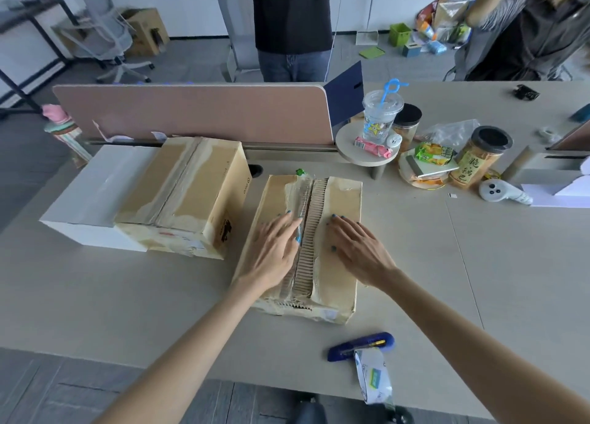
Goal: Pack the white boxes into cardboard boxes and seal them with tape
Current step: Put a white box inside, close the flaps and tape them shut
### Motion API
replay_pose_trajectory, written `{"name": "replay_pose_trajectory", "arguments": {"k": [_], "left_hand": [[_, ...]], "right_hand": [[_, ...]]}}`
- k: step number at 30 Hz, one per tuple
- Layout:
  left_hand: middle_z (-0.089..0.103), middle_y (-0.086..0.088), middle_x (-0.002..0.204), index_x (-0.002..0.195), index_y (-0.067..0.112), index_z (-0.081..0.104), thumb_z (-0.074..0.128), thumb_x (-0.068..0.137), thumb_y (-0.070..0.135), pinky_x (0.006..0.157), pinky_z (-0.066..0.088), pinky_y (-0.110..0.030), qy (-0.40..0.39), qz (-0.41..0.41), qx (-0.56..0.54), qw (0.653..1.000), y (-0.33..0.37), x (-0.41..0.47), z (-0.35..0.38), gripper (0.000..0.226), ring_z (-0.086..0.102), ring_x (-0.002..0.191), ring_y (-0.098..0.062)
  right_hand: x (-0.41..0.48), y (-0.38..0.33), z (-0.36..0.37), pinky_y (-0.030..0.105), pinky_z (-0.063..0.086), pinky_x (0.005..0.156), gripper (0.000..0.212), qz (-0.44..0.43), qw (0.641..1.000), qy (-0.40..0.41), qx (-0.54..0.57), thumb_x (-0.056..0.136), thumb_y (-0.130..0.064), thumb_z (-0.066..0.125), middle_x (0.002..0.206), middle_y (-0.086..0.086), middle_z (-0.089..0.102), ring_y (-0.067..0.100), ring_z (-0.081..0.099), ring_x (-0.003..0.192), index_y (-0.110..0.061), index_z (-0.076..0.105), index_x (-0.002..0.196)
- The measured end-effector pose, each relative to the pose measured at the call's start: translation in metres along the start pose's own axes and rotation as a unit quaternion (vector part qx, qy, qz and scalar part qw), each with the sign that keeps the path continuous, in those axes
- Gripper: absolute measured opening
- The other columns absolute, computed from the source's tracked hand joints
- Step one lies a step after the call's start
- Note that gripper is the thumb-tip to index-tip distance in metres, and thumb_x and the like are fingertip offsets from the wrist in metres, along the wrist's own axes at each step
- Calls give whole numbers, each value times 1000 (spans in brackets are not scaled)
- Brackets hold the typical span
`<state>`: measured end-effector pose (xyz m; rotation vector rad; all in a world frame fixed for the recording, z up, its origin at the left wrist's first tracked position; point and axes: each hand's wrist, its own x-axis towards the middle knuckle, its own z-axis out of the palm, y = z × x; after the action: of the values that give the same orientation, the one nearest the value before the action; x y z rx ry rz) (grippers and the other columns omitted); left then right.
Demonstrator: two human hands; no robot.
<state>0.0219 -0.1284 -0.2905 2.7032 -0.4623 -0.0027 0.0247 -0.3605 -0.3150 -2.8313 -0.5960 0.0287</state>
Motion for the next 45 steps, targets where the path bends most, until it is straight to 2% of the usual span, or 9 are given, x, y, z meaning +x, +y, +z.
{"name": "replay_pose_trajectory", "arguments": {"k": [5,16,22,24,27,32,36,39,45], "left_hand": [[50,9,141,135,26,56,31,96,38,103,39,-41,73,-29,-13,997,35,-40,14,48,49,125,-12],[54,4,125,120,18,61,48,87,21,91,41,-32,232,-162,13,959,149,-131,76,35,52,113,-15],[58,5,110,110,19,61,40,88,41,81,49,-39,152,-274,-66,947,185,-166,130,38,55,98,-15],[59,3,107,111,17,57,48,92,45,85,49,-41,116,-348,-149,918,189,-167,147,35,57,100,-17],[61,5,94,114,14,48,64,93,38,86,52,-43,104,-462,-314,823,198,-160,160,35,63,97,-21],[63,-4,92,116,0,55,60,97,14,71,49,-30,117,-522,-446,718,201,-155,168,24,62,93,-26],[62,-8,95,108,2,57,51,100,8,55,43,-10,90,-485,-431,756,208,-163,157,12,58,81,-15],[64,-4,100,109,5,56,49,101,6,62,45,-7,82,-438,-450,774,210,-174,143,11,62,82,-8],[67,10,92,107,19,60,57,86,22,93,45,-38,55,-371,-504,778,210,-191,113,22,63,91,-10]], "right_hand": [[-37,14,-3,30,17,119,53,-44,999,8,23,103,-29,42,160,2,26,19,24,148,-15,31,153],[-118,53,-5,37,42,102,47,-175,983,-35,42,96,-13,51,152,3,40,22,41,136,-15,46,143],[-146,63,14,33,37,104,42,-180,975,-117,63,100,-12,43,149,-1,42,18,41,134,-16,48,141],[-150,65,20,32,37,105,40,-175,972,-144,63,101,-13,41,146,-2,43,17,41,133,-17,49,140],[-156,70,27,30,38,102,39,-155,968,-180,75,102,-12,39,143,-2,47,17,44,129,-16,51,138],[-160,81,34,29,38,96,36,-124,964,-213,95,102,-15,41,140,-2,49,18,46,127,-17,53,135],[-158,82,39,32,41,94,31,-52,955,-237,171,101,-16,42,132,1,55,22,53,119,-17,58,127],[-160,78,39,32,43,93,30,-2,941,-236,243,100,-12,44,127,5,62,24,57,115,-11,62,123],[-164,61,24,24,45,70,25,134,853,-275,423,98,-28,54,110,3,66,15,59,90,-14,65,115]]}}
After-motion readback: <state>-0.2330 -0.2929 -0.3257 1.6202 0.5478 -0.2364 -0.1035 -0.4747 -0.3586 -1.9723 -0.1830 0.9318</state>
